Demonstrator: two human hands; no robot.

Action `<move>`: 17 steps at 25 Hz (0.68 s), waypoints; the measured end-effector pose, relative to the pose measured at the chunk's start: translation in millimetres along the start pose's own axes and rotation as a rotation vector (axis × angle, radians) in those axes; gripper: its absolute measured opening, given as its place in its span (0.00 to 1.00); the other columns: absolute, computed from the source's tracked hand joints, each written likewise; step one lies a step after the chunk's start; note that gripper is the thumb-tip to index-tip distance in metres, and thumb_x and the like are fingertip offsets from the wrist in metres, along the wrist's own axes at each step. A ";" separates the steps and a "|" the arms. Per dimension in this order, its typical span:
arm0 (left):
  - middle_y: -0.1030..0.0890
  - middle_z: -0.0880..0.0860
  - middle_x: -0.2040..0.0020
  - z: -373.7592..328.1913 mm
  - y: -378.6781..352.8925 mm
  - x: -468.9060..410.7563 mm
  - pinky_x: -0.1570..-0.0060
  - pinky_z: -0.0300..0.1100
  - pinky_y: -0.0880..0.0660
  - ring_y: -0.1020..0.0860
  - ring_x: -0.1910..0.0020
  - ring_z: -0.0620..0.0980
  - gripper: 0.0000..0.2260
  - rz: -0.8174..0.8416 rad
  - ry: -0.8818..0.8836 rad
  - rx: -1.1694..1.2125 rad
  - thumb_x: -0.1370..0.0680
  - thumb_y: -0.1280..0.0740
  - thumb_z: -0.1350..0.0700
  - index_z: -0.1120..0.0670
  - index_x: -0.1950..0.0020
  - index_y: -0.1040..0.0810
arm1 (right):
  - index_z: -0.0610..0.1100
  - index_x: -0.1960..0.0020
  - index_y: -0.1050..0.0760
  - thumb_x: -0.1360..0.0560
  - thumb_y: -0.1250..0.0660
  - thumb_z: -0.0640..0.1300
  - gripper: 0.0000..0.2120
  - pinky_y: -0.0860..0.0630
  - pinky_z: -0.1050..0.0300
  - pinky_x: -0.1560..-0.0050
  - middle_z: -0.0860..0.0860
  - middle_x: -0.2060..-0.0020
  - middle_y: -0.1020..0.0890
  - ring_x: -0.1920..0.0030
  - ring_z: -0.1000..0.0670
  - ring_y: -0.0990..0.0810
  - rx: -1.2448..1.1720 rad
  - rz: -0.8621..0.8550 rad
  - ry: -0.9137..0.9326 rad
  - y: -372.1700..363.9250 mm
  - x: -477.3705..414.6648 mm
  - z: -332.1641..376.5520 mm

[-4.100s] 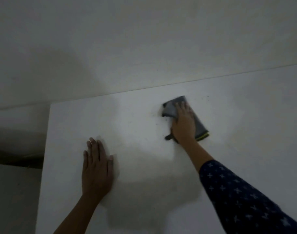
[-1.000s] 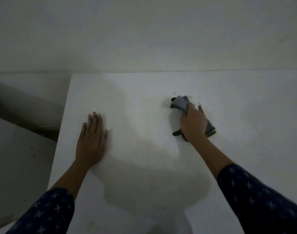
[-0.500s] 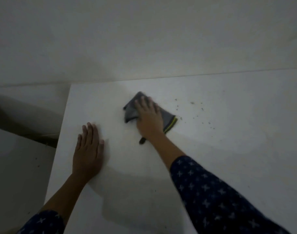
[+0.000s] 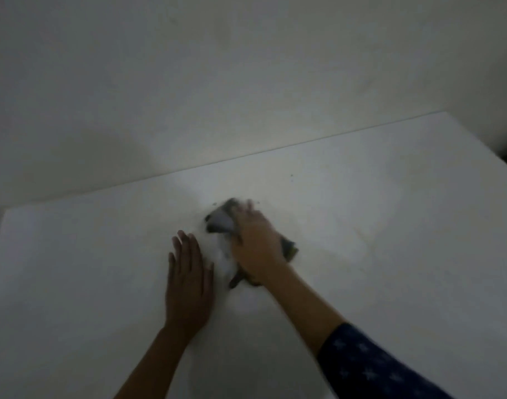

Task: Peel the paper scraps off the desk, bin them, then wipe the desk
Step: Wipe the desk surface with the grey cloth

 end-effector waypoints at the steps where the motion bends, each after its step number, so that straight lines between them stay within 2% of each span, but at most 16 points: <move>1: 0.41 0.68 0.28 -14.2 -10.8 -8.5 0.28 0.47 0.54 0.49 0.27 0.58 0.29 0.001 0.011 -0.015 0.19 0.58 0.46 0.67 0.28 0.43 | 0.44 0.25 0.42 0.23 0.45 0.44 0.27 0.46 0.50 0.26 0.45 0.25 0.41 0.25 0.46 0.44 -0.032 0.085 0.157 -16.0 -4.8 12.7; 3: 0.38 0.69 0.29 -24.1 -25.6 -18.5 0.29 0.54 0.48 0.45 0.27 0.62 0.29 0.014 0.129 -0.117 0.21 0.55 0.47 0.67 0.28 0.41 | 0.46 0.24 0.45 0.23 0.45 0.45 0.28 0.54 0.51 0.24 0.48 0.23 0.47 0.23 0.49 0.53 -0.020 0.156 0.286 -34.2 -23.1 10.8; 5: 0.39 0.69 0.28 -31.1 -32.4 -26.4 0.31 0.57 0.42 0.41 0.28 0.65 0.29 -0.009 0.224 -0.185 0.22 0.53 0.49 0.68 0.28 0.42 | 0.45 0.24 0.45 0.22 0.44 0.46 0.27 0.54 0.50 0.24 0.48 0.23 0.47 0.23 0.49 0.53 -0.016 0.116 0.275 -32.5 -52.6 -8.0; 6: 0.41 0.68 0.27 -39.4 -34.4 -30.3 0.30 0.55 0.44 0.41 0.28 0.64 0.29 -0.015 0.193 -0.195 0.22 0.53 0.49 0.68 0.28 0.43 | 0.44 0.24 0.45 0.22 0.44 0.46 0.27 0.52 0.49 0.24 0.48 0.23 0.46 0.23 0.48 0.52 -0.015 0.063 0.246 -27.8 -66.6 -20.2; 9: 0.47 0.62 0.25 -66.2 -42.2 -46.1 0.27 0.46 0.55 0.49 0.25 0.58 0.28 -0.001 -0.046 -0.189 0.21 0.54 0.48 0.64 0.26 0.47 | 0.42 0.24 0.45 0.23 0.45 0.42 0.28 0.47 0.46 0.25 0.45 0.23 0.45 0.23 0.45 0.50 0.014 -0.182 -0.060 9.9 -105.3 -95.9; 11: 0.49 0.60 0.24 -71.8 -43.9 -54.0 0.26 0.44 0.58 0.53 0.24 0.54 0.27 0.021 -0.101 -0.186 0.20 0.56 0.48 0.62 0.25 0.50 | 0.41 0.24 0.46 0.23 0.46 0.40 0.28 0.49 0.48 0.24 0.44 0.24 0.45 0.23 0.45 0.50 0.062 -0.310 -0.332 44.2 -110.5 -165.4; 13: 0.49 0.60 0.24 -71.2 -41.0 -53.6 0.26 0.44 0.58 0.54 0.24 0.52 0.27 0.036 -0.096 -0.181 0.20 0.56 0.48 0.61 0.25 0.50 | 0.41 0.24 0.46 0.22 0.48 0.40 0.26 0.48 0.49 0.24 0.45 0.24 0.45 0.23 0.45 0.50 0.068 -0.361 -0.561 76.1 -100.1 -224.8; 15: 0.48 0.59 0.24 -71.8 -38.8 -52.8 0.26 0.44 0.57 0.54 0.24 0.52 0.27 0.036 -0.092 -0.171 0.20 0.56 0.48 0.61 0.25 0.50 | 0.40 0.27 0.41 0.21 0.48 0.41 0.23 0.38 0.48 0.28 0.43 0.26 0.38 0.26 0.42 0.39 -0.035 -0.406 -0.684 97.6 -90.4 -244.2; 17: 0.49 0.59 0.24 -72.4 -39.8 -54.2 0.26 0.45 0.57 0.54 0.24 0.52 0.27 0.044 -0.091 -0.160 0.20 0.56 0.48 0.61 0.25 0.50 | 0.39 0.30 0.37 0.21 0.47 0.42 0.20 0.27 0.48 0.43 0.40 0.35 0.26 0.38 0.40 0.24 -0.116 -0.449 -0.640 103.9 -93.7 -209.8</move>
Point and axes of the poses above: each hand's wrist, its own x-axis away from the middle knuckle, its own y-axis out of the back of the hand, z = x × y, the point moved 3 cm from there along -x, towards the middle knuckle
